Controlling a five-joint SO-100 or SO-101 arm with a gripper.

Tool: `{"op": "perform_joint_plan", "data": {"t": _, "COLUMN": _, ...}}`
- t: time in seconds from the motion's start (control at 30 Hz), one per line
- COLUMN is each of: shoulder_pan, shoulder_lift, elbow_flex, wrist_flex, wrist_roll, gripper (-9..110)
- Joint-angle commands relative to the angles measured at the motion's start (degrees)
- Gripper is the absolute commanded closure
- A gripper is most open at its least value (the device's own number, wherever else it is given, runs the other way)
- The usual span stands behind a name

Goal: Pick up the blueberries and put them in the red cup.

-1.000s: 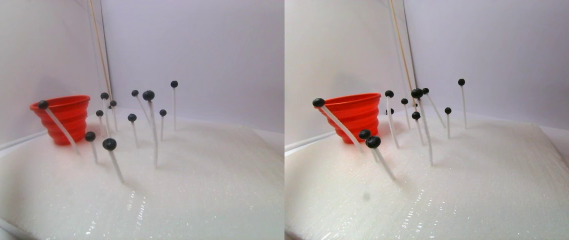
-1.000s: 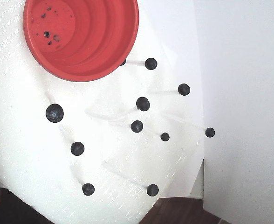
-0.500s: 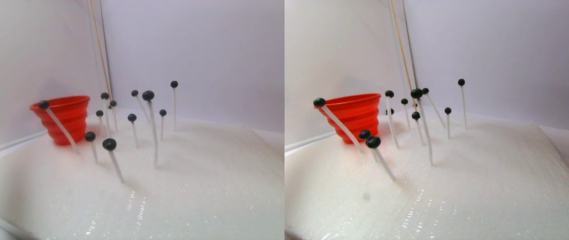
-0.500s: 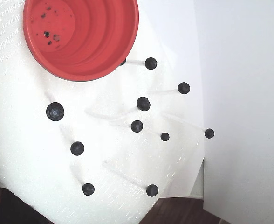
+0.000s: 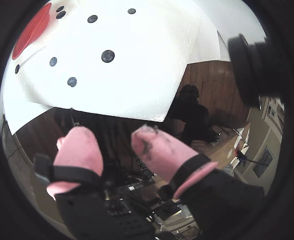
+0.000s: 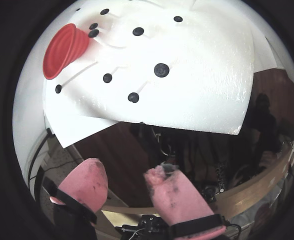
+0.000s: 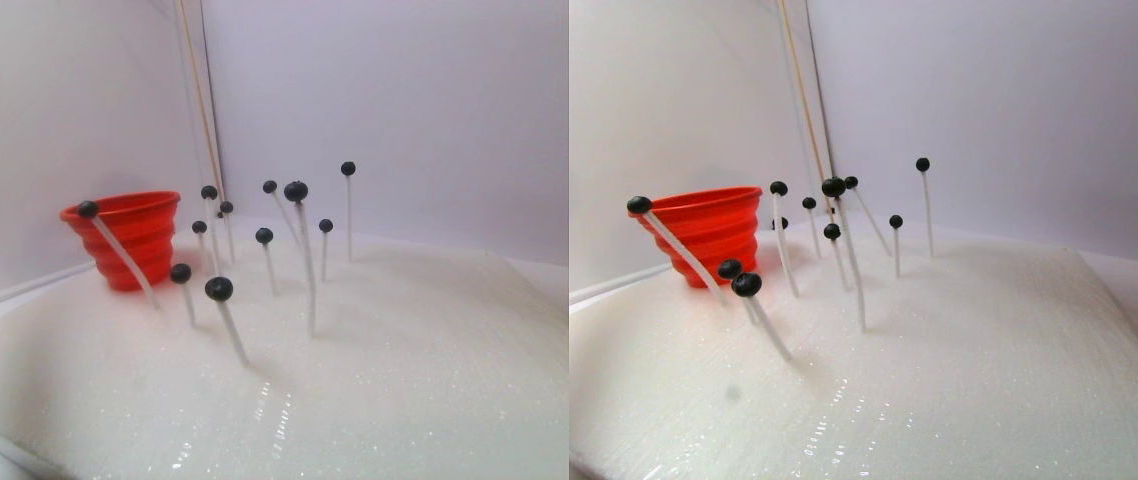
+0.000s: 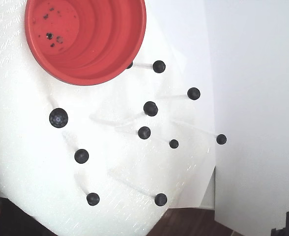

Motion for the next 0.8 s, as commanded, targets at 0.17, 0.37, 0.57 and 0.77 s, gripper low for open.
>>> {"op": "perform_joint_plan", "data": {"t": 0.17, "shoulder_pan": 0.97, "shoulder_lift": -1.41, "elbow_flex": -0.44, "wrist_flex": -4.31, "wrist_roll": -2.55, "gripper": 86}}
{"op": "perform_joint_plan", "data": {"t": 0.37, "shoulder_pan": 1.93, "shoulder_lift": -1.76, "elbow_flex": 2.02, "wrist_flex": -7.29, "wrist_roll": -4.66, "gripper": 85}}
{"op": "perform_joint_plan", "data": {"t": 0.57, "shoulder_pan": 2.81, "shoulder_lift": -1.67, "elbow_flex": 4.92, "wrist_flex": -10.46, "wrist_roll": -6.50, "gripper": 85}}
{"op": "perform_joint_plan", "data": {"t": 0.77, "shoulder_pan": 3.34, "shoulder_lift": -2.46, "elbow_flex": 7.38, "wrist_flex": -13.54, "wrist_roll": -7.38, "gripper": 85}}
